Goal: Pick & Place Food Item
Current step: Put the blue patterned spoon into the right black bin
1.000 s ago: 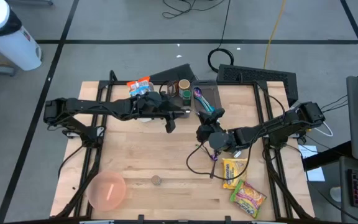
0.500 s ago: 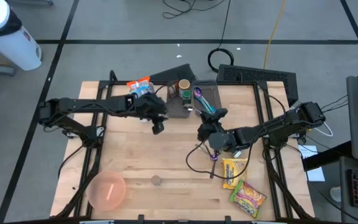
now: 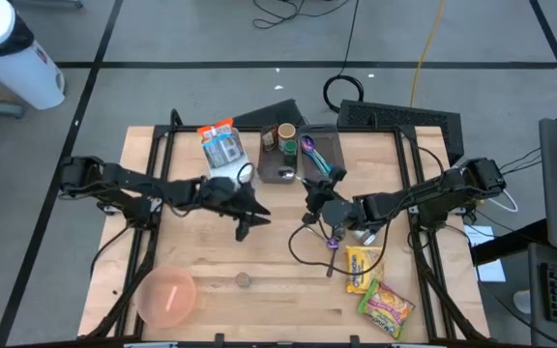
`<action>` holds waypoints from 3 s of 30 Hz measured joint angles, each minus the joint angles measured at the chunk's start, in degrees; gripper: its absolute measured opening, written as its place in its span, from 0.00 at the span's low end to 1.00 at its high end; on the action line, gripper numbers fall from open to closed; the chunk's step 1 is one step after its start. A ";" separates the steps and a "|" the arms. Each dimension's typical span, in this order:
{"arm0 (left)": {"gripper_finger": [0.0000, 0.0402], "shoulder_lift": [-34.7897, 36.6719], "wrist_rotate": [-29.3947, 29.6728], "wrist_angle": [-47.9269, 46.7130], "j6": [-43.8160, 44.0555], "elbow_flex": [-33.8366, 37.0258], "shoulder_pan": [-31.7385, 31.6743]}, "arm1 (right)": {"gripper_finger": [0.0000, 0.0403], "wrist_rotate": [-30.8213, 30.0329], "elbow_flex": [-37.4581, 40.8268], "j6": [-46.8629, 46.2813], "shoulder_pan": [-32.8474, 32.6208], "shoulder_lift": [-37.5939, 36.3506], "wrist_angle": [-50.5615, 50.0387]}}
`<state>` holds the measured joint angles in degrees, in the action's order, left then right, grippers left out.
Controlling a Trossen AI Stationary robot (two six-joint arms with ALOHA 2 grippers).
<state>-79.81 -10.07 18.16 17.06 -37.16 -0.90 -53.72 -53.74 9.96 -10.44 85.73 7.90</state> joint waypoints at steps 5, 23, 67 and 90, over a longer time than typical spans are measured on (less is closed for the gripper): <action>0.37 0.02 8.04 21.08 1.15 7.50 5.24 | 0.02 -0.08 0.00 0.03 2.52 -0.41 -0.10; 0.37 0.02 19.66 28.17 -2.15 11.57 6.34 | 0.03 12.02 0.00 -3.41 18.90 -12.69 -0.96; 0.37 0.00 19.20 25.37 -1.92 11.55 2.75 | 0.03 25.38 -0.87 -7.98 30.50 -14.03 -4.14; 0.37 0.00 20.64 25.37 -1.86 11.55 0.43 | 0.03 47.01 -6.02 -23.07 46.43 -1.66 -17.17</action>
<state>-79.81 10.57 43.52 15.20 -25.61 -0.47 -6.71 -59.75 -13.11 35.99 84.07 -9.27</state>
